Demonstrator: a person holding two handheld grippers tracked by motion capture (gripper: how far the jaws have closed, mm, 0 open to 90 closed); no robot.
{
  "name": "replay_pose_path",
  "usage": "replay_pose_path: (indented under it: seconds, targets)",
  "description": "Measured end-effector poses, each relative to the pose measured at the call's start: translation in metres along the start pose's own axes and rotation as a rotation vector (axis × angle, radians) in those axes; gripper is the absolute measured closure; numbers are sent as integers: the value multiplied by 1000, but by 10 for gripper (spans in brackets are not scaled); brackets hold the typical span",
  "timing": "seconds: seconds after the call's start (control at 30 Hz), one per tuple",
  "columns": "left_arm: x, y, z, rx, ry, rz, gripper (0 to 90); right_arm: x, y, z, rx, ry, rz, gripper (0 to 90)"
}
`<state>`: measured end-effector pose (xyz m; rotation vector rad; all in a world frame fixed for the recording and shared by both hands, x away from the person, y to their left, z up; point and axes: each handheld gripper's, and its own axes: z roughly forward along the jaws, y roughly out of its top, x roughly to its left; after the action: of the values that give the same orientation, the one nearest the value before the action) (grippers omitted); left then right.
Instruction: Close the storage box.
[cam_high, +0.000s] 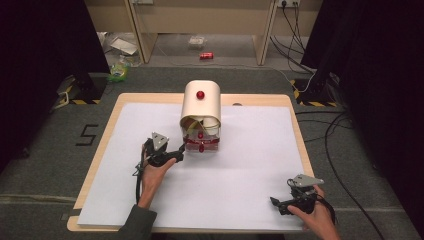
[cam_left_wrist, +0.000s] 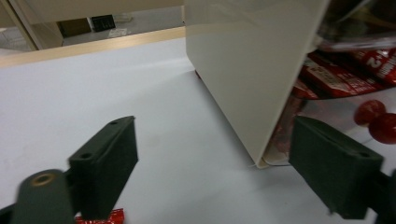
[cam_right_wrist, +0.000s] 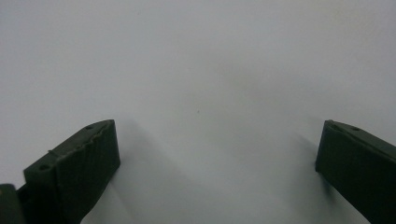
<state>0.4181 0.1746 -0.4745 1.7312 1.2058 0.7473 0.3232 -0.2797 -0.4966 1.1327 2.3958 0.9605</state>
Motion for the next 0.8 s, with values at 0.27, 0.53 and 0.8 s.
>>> replay_pose_path:
  seconds: [0.27, 0.53, 0.8]
  targets:
    - [-1, 2, -8, 14, -15, -9, 151, 0, 0, 0, 0, 0, 0, 2]
    - [-1, 4, -15, 13, -27, -17, 149, 0, 0, 0, -1, 0, 0, 2]
    - [-2, 1, -16, 23, -32, -21, 149, 0, 0, 0, -1, 1, 0, 2]
